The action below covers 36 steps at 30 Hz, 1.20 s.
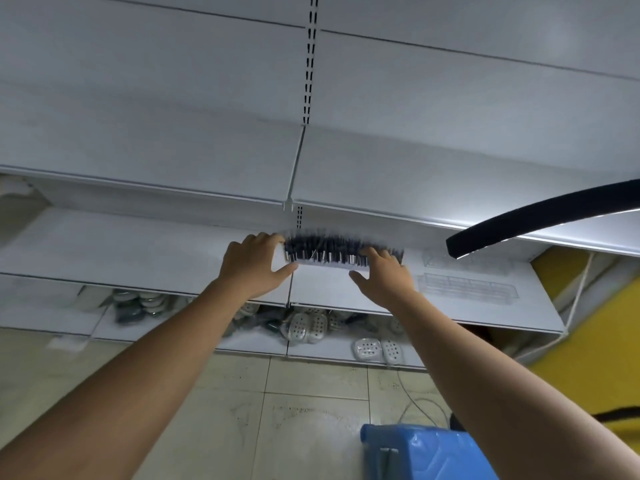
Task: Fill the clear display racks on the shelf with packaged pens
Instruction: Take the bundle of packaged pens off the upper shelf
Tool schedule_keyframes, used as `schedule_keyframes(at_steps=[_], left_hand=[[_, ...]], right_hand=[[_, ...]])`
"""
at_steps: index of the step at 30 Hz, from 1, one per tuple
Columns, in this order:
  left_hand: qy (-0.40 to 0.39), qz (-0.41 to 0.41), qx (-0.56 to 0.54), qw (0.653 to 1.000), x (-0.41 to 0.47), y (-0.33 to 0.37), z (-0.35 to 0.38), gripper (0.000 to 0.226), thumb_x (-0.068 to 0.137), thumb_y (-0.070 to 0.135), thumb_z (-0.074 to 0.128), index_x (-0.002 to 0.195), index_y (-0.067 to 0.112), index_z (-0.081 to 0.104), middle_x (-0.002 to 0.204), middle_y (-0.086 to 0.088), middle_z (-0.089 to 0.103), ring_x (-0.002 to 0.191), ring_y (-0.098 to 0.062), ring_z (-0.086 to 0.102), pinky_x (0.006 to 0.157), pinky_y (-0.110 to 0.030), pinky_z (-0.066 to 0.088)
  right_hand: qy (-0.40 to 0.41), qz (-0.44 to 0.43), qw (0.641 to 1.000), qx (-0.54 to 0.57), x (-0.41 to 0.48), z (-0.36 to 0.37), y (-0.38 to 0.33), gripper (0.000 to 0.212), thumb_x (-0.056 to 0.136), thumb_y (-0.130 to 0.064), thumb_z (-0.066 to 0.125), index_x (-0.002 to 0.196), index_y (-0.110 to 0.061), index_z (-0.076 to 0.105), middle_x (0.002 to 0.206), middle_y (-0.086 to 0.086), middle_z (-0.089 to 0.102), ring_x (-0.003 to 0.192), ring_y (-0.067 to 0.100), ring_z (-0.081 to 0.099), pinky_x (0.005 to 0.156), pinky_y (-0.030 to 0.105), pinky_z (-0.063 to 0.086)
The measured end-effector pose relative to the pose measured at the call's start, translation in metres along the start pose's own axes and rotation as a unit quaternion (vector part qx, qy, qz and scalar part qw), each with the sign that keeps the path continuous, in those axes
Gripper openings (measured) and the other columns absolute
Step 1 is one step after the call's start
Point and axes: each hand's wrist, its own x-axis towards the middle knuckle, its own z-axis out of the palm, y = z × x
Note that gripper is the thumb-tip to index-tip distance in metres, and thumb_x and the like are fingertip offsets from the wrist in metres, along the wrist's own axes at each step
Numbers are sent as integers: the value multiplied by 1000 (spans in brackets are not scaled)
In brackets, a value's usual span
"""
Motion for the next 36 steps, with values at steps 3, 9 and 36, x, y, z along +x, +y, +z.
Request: schedule_keyframes(at_steps=[3,9,36], left_hand=[[-13,4,-2,1000,10,-3,12,72,91,78,44,144,30,46,144,4,56,130,-23,54,100,-46,45],[-21,2,-1,1000,39,-7,35,71,90,77,47,140,28,49,139,2,60,124,-25,58,97,-45,46],[-87,-135,-188,969,220,-78,279,118,76,97,39,165,25,9,171,-11,20,158,-32,13,125,-51,25]], right_hand=[[-3,-1,1000,10,14,9,2,66,97,-61,54,151,-27,39,144,7,52,131,32,50,109,51,43],[-18,7,999,28,56,32,15,65,97,-60,53,151,-26,39,145,8,52,132,35,50,110,53,41],[115,274,903,311,255,205,160,89,88,-70,62,157,-26,28,156,19,32,143,44,36,117,56,35]])
